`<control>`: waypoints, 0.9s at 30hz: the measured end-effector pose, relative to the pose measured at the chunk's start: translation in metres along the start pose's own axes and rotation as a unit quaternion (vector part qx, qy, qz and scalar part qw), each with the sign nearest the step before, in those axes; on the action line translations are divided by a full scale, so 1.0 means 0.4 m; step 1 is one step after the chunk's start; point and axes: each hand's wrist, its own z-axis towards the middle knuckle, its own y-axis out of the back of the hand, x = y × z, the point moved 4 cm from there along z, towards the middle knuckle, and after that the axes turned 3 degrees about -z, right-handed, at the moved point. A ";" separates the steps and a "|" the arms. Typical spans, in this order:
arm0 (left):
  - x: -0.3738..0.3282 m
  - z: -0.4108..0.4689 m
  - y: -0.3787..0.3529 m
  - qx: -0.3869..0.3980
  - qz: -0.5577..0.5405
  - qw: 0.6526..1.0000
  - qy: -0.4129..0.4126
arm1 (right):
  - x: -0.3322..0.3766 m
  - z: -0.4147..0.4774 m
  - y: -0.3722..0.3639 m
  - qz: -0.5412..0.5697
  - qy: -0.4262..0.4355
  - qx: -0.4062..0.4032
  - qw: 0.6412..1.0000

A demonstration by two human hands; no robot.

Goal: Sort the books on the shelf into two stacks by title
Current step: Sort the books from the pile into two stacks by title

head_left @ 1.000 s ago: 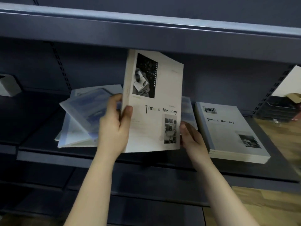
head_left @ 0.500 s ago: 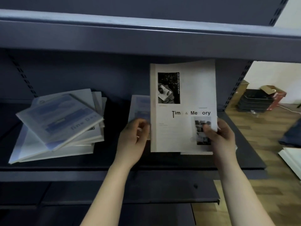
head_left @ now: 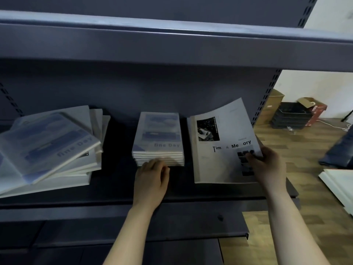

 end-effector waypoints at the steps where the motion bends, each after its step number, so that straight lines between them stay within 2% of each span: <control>1: 0.001 -0.002 -0.003 0.000 0.006 1.000 0.001 | -0.001 0.002 -0.004 -0.021 0.005 -0.011 1.000; 6: 0.011 -0.002 -0.014 0.007 0.013 1.000 0.010 | -0.018 0.014 -0.024 -0.091 0.035 -0.040 0.994; 15: 0.004 0.008 -0.026 0.005 0.049 0.999 0.016 | -0.043 0.017 -0.032 -0.129 -0.035 -0.012 0.991; 18: 0.000 0.016 -0.033 -0.002 0.062 0.998 0.033 | -0.039 0.019 -0.018 -0.130 0.003 -0.006 0.992; 21: 0.000 0.016 -0.038 -0.016 0.068 0.997 0.040 | -0.032 0.011 -0.011 -0.114 0.071 0.063 0.989; 23: -0.001 0.014 -0.041 -0.020 0.073 0.996 0.039 | -0.030 -0.003 -0.005 -0.082 0.072 0.132 0.985; 27: -0.002 0.013 -0.042 -0.025 0.085 0.995 0.039 | -0.021 -0.030 0.005 -0.089 0.043 0.256 0.962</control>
